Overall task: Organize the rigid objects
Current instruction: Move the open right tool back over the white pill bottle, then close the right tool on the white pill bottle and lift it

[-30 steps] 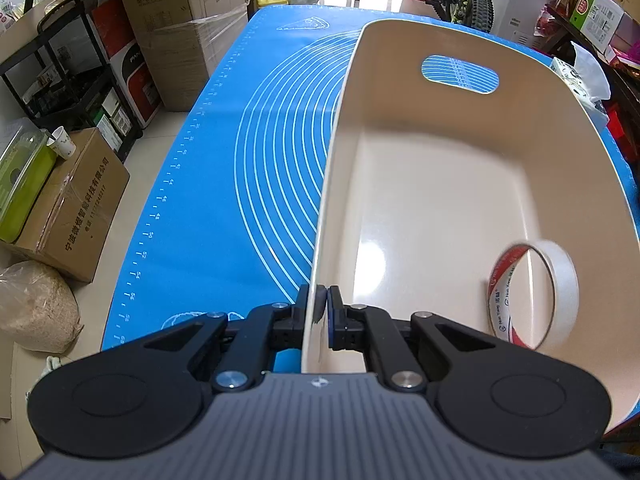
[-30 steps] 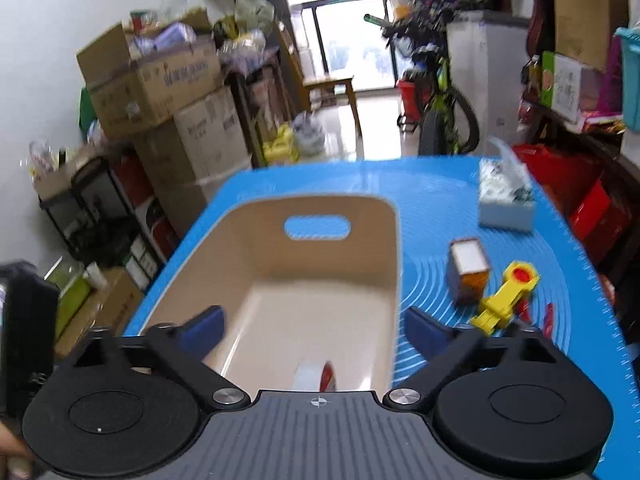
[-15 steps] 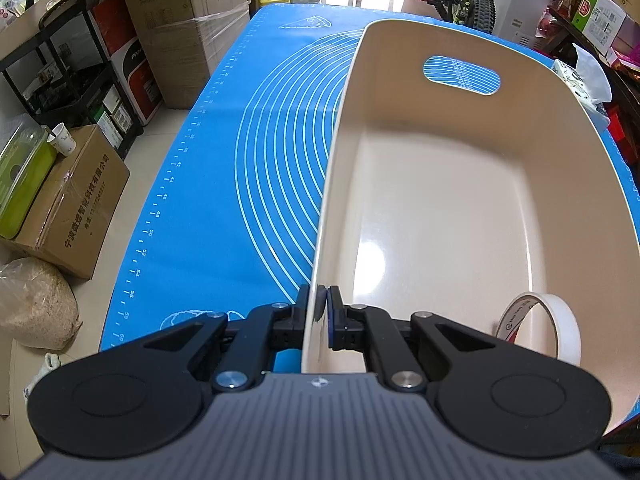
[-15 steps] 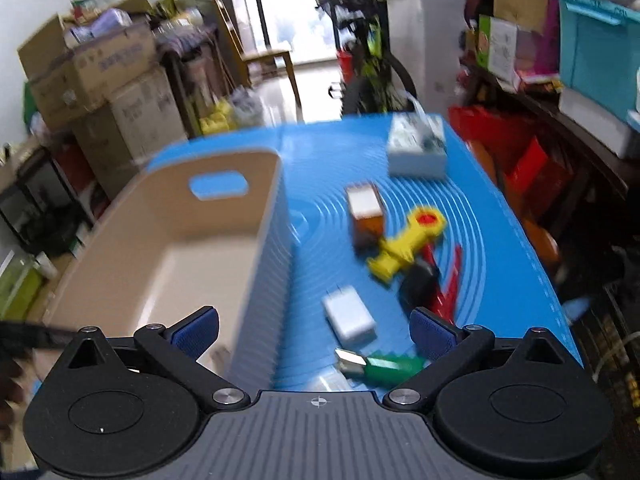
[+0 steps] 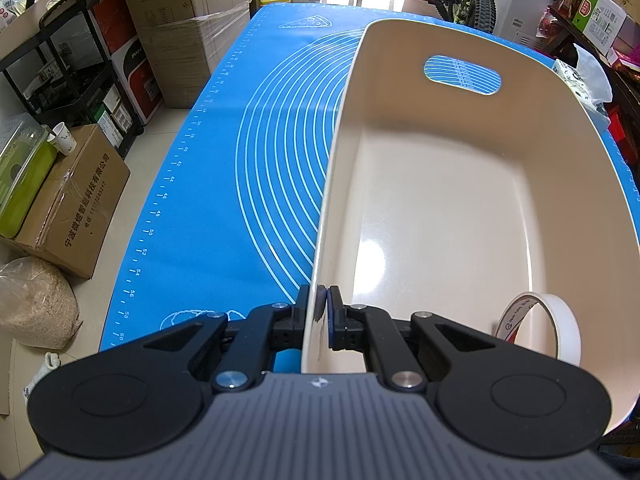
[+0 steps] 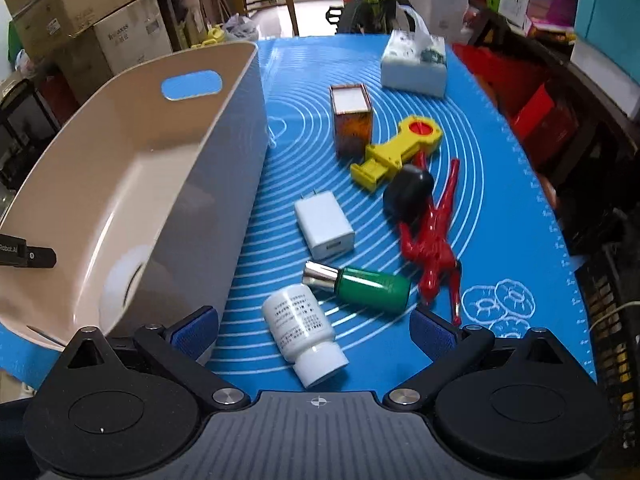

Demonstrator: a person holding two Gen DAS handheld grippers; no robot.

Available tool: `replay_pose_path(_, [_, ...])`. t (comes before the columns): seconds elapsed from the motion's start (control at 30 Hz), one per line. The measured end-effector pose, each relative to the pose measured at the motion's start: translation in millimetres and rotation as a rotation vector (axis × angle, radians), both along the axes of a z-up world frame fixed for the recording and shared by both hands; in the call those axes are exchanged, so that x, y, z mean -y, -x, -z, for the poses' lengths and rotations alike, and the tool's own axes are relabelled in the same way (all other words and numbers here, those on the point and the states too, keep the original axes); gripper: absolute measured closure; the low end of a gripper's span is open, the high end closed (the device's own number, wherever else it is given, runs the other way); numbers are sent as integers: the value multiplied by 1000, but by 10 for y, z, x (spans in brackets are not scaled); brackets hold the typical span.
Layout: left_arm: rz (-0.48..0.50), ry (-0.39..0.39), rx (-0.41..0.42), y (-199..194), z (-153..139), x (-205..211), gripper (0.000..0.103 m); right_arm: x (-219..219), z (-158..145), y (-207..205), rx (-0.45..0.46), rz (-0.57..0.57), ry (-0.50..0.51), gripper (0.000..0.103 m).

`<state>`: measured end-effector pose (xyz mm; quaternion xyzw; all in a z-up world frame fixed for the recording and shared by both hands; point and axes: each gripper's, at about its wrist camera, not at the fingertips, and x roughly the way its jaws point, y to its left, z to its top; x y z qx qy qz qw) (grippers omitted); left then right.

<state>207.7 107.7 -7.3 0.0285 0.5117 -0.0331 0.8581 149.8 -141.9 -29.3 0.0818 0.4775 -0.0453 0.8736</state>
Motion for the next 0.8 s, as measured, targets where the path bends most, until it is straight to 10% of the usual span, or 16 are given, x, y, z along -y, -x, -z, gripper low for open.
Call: replay_pose_path(0.8, [0,-1,0,1,0,0,94,-125,401,-157,-88,-101,122,21])
